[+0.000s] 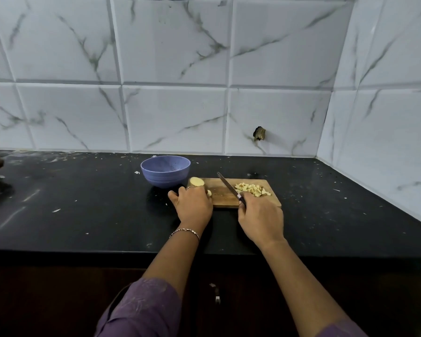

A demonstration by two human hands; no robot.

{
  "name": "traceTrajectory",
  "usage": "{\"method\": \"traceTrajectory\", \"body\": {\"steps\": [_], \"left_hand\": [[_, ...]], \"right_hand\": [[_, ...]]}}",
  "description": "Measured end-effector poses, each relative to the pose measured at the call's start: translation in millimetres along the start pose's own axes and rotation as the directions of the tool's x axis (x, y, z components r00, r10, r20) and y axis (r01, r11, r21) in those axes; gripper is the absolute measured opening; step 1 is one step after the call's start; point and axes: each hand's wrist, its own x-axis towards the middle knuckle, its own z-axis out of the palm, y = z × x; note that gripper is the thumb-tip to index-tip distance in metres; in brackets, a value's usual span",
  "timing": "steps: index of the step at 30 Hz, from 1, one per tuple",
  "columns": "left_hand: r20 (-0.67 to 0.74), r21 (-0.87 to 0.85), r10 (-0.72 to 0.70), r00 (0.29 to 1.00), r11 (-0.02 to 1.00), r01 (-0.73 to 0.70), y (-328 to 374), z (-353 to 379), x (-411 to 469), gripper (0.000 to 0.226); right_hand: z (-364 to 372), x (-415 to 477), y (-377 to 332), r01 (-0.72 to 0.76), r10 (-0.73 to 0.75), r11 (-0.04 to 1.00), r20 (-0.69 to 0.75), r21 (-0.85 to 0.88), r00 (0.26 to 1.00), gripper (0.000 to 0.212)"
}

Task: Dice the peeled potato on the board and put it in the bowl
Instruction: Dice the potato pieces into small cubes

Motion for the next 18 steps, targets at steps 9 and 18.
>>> {"method": "traceTrajectory", "body": {"steps": [9, 18], "left_hand": [[-0.022, 0.229, 0.319, 0.947, 0.924, -0.306, -1.8, 3.3, 16.4, 0.020], [0.006, 0.115, 0.410, 0.912, 0.906, -0.408, 21.0, 9.1, 14.8, 0.022]], "right_hand": [[-0.6, 1.3, 0.9, -0.011, 0.011, 1.000, 0.004, 0.012, 1.000, 0.025], [-0.3, 4.0, 1.5, -0.016, 0.015, 0.999, 0.005, 0.032, 1.000, 0.023]]}}
